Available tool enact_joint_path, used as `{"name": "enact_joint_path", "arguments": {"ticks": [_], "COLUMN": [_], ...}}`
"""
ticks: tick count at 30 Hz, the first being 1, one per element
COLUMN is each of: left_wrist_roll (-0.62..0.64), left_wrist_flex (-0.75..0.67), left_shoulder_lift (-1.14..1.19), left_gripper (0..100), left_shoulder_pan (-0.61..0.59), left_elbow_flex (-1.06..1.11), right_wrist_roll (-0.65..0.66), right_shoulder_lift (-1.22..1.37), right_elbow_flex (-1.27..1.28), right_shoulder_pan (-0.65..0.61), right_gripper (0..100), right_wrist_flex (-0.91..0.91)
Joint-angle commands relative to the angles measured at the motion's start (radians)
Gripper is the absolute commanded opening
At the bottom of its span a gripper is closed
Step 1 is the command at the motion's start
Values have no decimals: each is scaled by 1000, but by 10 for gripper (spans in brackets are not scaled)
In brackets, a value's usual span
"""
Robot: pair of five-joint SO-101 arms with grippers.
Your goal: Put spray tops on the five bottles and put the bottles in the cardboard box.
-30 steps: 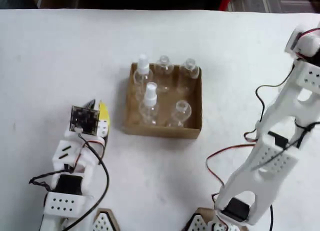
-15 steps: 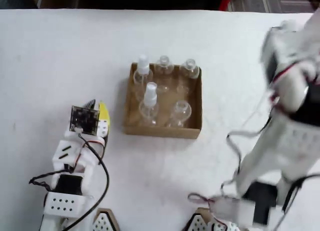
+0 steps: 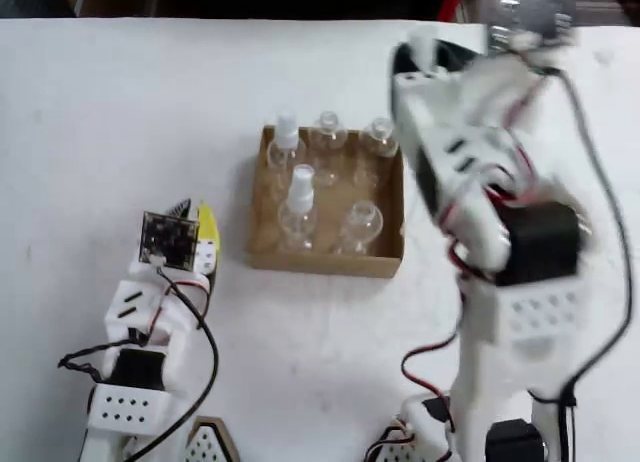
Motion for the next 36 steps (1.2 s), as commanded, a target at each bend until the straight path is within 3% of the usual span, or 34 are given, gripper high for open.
{"name": "enact_joint_path", "arguments": {"ticks": [1, 6, 11, 20, 24, 36], "left_wrist_roll": [-11, -11, -11, -11, -11, -11], "left_wrist_flex": [-17, -20, -21, -23, -23, -26], "left_shoulder_lift": [-12, -12, -12, -12, -12, -12], "left_gripper": [60, 60, 60, 60, 60, 60], "left_shoulder_pan": [8, 4, 4, 2, 2, 2], "left_elbow_flex": [-6, -6, -6, -6, -6, -9], "right_wrist_roll": [2, 2, 11, 21, 155, 195], "right_shoulder_lift": [-22, -13, -12, 125, 214, 332], "right_elbow_flex": [215, 394, 532, 594, 572, 456], "right_shoulder_pan": [-16, -50, -153, -189, -182, -162], "right_gripper": [17, 16, 16, 16, 16, 16], "right_wrist_flex": [-367, -739, -970, -1208, -1293, -1310]}}
